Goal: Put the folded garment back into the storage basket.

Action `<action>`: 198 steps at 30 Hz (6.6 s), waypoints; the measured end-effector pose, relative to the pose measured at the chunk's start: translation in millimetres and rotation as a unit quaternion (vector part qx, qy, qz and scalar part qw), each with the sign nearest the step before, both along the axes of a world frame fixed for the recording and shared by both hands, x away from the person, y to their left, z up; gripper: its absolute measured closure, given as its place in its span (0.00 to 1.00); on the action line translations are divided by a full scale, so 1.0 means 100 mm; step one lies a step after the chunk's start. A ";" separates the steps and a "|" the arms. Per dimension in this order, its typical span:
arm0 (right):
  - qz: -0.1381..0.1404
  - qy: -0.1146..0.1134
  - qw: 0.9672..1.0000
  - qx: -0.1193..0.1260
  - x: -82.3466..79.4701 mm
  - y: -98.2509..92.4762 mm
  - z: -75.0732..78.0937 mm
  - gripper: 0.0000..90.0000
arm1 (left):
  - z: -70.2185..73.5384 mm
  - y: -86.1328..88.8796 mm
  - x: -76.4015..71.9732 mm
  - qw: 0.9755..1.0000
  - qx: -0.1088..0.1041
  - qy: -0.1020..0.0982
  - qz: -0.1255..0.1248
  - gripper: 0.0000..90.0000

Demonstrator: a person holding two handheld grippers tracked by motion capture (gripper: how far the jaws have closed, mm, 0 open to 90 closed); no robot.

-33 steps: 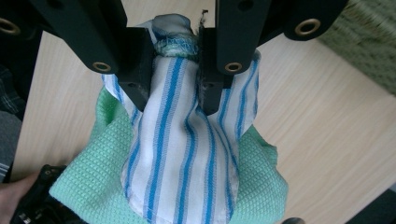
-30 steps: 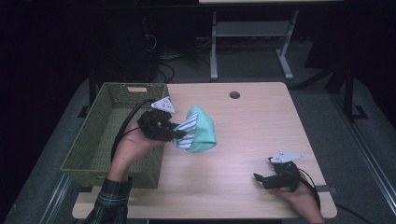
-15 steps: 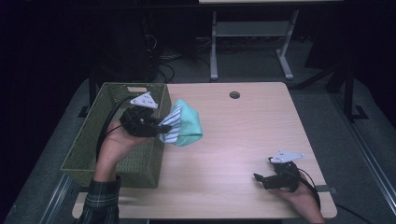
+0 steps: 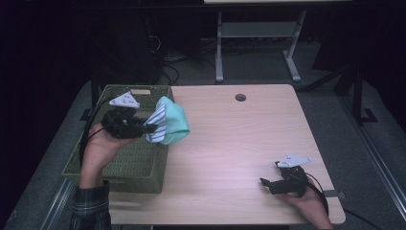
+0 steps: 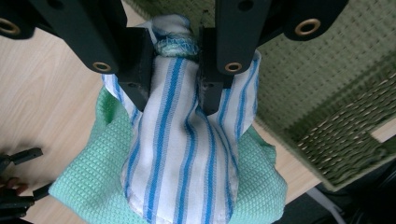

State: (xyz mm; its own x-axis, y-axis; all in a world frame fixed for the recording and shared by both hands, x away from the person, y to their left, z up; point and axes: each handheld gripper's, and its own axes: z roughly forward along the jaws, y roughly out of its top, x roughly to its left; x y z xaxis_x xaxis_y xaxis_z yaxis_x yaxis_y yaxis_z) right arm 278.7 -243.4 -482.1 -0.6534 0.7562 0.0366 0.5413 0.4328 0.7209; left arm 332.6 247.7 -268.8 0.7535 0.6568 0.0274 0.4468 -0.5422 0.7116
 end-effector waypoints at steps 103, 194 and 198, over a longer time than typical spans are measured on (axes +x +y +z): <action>0.001 0.000 1.000 -0.001 0.00 0.00 0.00 0.12 | -1.30 0.75 0.58 0.966 0.129 0.144 0.170 0.29; 0.000 0.000 1.000 0.000 0.00 0.00 0.00 0.12 | -1.95 -1.80 -0.18 0.994 0.056 0.016 -0.095 0.15; 0.001 0.000 1.000 0.000 0.00 0.00 0.00 0.12 | -1.99 -1.79 -0.17 0.994 0.046 0.011 -0.098 0.14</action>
